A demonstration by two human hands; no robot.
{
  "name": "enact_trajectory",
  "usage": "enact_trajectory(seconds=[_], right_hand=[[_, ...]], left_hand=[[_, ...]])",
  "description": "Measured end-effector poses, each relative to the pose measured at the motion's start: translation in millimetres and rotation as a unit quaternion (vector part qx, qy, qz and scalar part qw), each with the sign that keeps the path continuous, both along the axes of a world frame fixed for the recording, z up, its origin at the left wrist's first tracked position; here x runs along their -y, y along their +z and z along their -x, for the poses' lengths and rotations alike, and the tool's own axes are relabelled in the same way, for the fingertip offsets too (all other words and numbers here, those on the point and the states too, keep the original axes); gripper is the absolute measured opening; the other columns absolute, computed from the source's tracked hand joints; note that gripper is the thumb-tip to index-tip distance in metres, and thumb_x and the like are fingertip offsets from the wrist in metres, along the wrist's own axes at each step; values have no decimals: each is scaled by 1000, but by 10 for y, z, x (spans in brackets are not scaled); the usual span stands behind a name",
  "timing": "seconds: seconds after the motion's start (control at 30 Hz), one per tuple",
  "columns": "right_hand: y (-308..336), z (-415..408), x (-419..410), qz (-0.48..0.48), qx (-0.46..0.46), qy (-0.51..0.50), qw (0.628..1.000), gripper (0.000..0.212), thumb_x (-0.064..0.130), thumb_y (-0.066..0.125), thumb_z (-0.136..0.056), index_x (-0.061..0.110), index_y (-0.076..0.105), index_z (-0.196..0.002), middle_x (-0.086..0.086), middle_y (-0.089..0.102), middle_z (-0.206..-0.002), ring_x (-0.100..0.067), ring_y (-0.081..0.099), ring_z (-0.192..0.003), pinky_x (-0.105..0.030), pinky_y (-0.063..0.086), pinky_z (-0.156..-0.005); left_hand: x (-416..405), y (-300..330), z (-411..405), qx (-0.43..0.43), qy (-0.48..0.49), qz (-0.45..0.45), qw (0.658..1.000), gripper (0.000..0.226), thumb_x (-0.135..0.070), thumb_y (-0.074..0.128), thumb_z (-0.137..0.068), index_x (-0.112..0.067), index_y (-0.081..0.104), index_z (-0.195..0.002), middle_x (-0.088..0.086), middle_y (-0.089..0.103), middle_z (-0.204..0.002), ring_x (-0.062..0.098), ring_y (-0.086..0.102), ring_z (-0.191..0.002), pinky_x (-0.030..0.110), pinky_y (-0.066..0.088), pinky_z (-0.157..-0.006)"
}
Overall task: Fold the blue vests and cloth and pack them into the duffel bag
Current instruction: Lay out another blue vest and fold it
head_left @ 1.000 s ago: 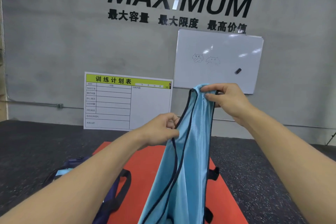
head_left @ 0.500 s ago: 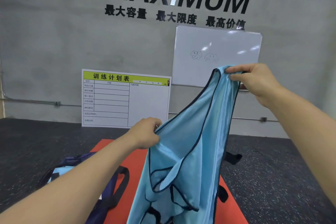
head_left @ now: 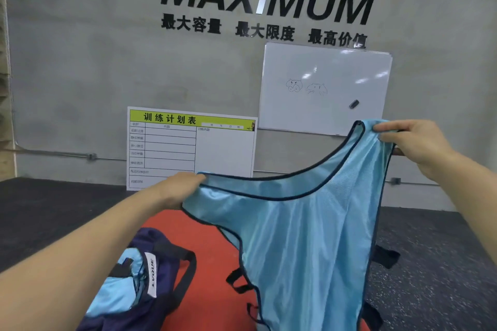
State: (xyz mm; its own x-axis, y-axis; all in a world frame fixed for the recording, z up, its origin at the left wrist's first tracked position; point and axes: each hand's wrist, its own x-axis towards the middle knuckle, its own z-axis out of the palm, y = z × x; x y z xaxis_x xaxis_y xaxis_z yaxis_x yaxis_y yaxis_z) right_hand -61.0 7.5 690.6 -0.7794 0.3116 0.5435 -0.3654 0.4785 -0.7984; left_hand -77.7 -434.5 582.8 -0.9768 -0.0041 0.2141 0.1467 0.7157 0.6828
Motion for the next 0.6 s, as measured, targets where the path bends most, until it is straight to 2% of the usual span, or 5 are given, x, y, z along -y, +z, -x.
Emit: enact_trajectory(seconds=[0.07,0.17,0.33,0.47,0.6], right_hand=[[-26,21,-2,-5,7,1,1000,17,4,71,-92,14,78,-104,-9,70,-118,-19,68,-97,-30,54,-79],[-49,19,40,-8,11,5,1000,17,5,72,-92,17,78,-102,-7,69,-119,-19,67,-102,-34,54,-88],[-64,-7,113,-13,7,14,1000,18,5,71,-92,13,78,-107,-8,68,-119,-14,65,-95,-22,49,-75],[-45,-68,131,-9,8,24,1000,18,5,72,-93,15,78,-105,-8,68,-119,-15,66,-97,-25,49,-79],[-17,-194,124,-14,4,39,999,20,7,72,-92,19,78,-107,-4,68,-119,-7,63,-96,-21,47,-76]], left_hand=[[21,56,-103,44,-20,-85,995,25,-31,48,-104,-10,62,-99,2,69,-73,11,65,-50,19,47,-42],[138,126,-58,48,-32,-226,973,26,-31,66,-95,-10,68,-109,5,70,-99,15,67,-75,30,56,-63],[261,276,-119,14,-99,-321,942,27,-6,76,-85,-4,72,-111,12,72,-105,20,68,-90,30,56,-84],[323,409,-197,-7,-126,-296,947,37,1,77,-82,-8,73,-117,11,75,-113,21,69,-109,24,53,-88],[334,573,-373,-83,-62,-120,987,26,-5,79,-83,-18,78,-106,0,76,-99,13,67,-92,13,46,-68]])
